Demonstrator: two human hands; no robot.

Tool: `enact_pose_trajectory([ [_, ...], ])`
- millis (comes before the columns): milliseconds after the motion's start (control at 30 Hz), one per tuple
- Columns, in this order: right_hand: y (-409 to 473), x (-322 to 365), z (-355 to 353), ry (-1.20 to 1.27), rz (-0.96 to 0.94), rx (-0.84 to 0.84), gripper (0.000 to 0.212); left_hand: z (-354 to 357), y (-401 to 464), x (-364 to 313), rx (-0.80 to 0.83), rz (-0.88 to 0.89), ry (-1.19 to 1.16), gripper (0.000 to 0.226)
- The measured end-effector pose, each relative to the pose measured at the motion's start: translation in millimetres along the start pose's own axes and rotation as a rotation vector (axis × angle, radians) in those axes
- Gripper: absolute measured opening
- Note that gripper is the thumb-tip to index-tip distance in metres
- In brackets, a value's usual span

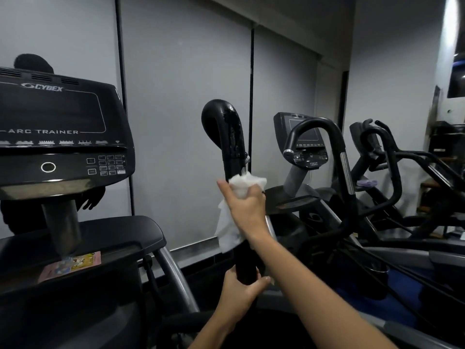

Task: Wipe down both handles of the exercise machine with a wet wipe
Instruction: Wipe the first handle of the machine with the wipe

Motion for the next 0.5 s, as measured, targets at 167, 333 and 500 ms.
enact_pose_trajectory([
  [167,46.1,47.6,-1.6,-0.002,-0.119,-0.034,0.036,1.8,3.1,-17.9,-0.009,-0.068,-0.078,0.018],
  [333,50.3,36.0,2.5,0.033,-0.116,-0.039,0.048,6.0,28.3,-62.0,-0.030,-0.025,-0.191,0.009],
  [500,29.5,12.3,4.9,0.068,-0.057,0.013,0.038,7.1,44.3,-76.3,-0.073,0.064,-0.095,0.024],
])
Point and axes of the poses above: each hand's wrist, its own y-axis towards the middle knuckle, its own z-axis out of the palm, x = y × z, the point moved 5 cm from there along y, towards the middle knuckle, and after that the axes turned 14 degrees about -y, right-handed, at the moved point
